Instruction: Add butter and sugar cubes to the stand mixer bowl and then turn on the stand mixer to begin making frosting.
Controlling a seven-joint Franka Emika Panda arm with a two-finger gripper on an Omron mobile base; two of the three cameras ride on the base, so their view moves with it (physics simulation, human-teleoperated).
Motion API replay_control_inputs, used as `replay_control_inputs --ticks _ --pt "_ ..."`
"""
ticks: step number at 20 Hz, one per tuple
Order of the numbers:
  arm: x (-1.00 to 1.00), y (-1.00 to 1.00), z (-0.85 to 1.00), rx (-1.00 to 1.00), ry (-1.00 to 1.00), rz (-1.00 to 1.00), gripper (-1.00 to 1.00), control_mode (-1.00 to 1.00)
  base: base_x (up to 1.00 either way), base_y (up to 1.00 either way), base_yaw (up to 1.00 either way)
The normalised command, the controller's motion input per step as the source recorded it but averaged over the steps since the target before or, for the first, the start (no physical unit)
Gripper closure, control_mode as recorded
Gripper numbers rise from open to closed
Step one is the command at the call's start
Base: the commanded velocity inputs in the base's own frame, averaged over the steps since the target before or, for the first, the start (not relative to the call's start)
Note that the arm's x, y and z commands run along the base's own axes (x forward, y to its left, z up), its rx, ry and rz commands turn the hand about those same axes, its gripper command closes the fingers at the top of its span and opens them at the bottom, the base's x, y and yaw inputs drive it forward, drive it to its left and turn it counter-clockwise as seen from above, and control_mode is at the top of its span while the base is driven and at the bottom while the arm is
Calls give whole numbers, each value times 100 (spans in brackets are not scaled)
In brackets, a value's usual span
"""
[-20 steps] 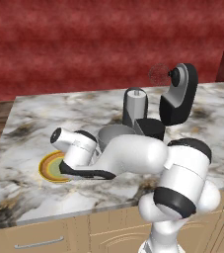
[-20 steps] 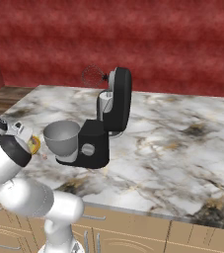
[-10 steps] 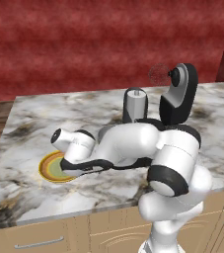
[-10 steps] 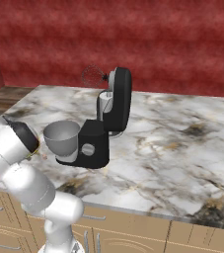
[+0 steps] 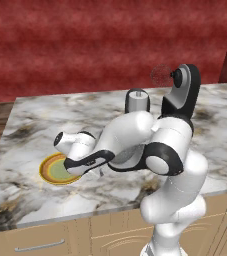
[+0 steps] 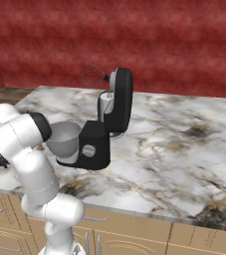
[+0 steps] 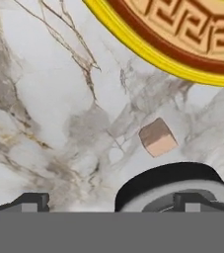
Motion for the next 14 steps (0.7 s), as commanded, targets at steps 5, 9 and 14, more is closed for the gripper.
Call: replay_control_inputs --ticks 5,9,14 --pt "15 2 -23 -5 6 0 -100 -100 0 0 0" --pt "28 8 -12 -5 5 0 -100 -100 0 0 0" --pt "33 7 -10 -6 5 0 -100 -100 0 0 0"
